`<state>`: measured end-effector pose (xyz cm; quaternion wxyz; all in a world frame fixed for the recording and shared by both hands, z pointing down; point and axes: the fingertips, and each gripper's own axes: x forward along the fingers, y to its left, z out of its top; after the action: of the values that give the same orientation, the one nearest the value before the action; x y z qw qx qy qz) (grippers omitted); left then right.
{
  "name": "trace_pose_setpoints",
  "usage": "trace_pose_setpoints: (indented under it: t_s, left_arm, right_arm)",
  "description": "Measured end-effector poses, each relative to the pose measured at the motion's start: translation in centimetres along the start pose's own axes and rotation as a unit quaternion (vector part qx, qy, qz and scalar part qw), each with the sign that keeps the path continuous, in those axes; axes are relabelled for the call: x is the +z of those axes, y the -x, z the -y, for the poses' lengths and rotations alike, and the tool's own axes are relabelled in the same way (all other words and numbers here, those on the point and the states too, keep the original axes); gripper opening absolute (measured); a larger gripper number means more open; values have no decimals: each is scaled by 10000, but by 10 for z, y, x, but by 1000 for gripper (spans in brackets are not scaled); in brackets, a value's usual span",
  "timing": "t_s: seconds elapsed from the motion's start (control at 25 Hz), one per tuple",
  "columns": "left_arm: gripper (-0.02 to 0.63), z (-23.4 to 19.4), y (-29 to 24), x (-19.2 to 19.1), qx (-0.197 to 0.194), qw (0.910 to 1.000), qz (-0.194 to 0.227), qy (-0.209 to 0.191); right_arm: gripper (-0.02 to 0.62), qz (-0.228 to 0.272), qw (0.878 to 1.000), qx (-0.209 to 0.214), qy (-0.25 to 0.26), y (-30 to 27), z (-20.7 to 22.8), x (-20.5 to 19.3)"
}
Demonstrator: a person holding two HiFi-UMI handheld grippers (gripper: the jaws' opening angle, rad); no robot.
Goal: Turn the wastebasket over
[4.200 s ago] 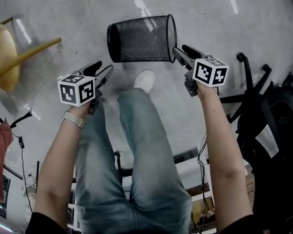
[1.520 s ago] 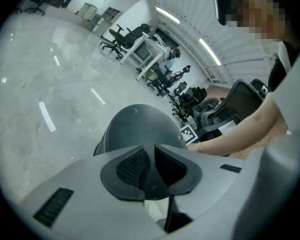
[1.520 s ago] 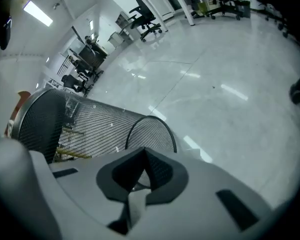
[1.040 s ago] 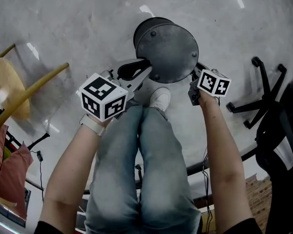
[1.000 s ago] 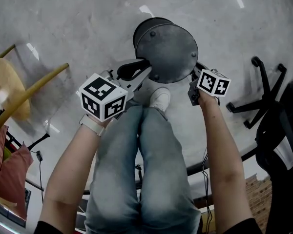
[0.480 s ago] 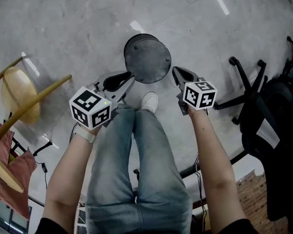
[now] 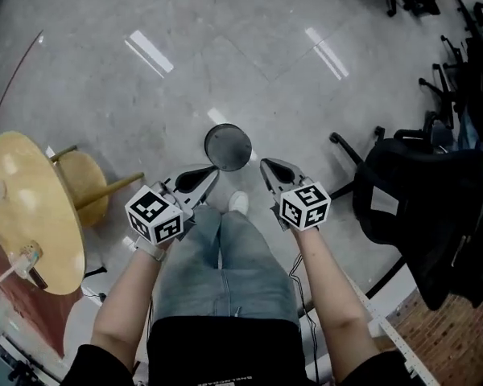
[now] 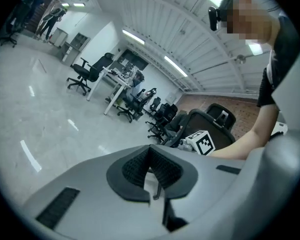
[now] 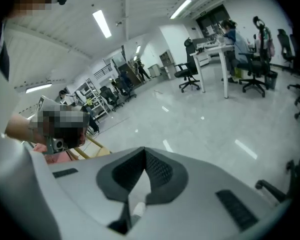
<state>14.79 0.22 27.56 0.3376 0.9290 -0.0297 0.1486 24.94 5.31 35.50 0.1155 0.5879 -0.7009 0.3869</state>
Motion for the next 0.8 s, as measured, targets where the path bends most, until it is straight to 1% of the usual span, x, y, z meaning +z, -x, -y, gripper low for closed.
trace_pose_setpoints:
  t_s: [0.08,0.2,0.32,0.4,0.6,0.72,0.8]
  left_arm:
    - [14,26,15,32,-26,9999,163,-50]
    - [14,58,44,78,61,9992,397,-60]
    - [14,88,76,121,188,9970,683,-321]
    - [14,105,94,143,242,9948,849,-506]
    - [14,143,129,178,325,9886,1132,-936]
    - [14,158,138,197,434,9824,1367,-1199]
    - [14,167,141,203,447,9796,1473,-1293]
  right_arm:
    - [9,207,9997,72,141,25,-31,37]
    - [9,589,9974,237,342,58,-81,95]
    - [9,1083,9917,449,531,94,-128,153]
    - [9,1344,9868,579,690,115,-155,182]
    - [9,1772,9744,912,1040,154,-214,229]
    - [9,1940,9679,1038,1213,170,-237,245]
    - [9,1985,9652,1126,1272,178,-247,248]
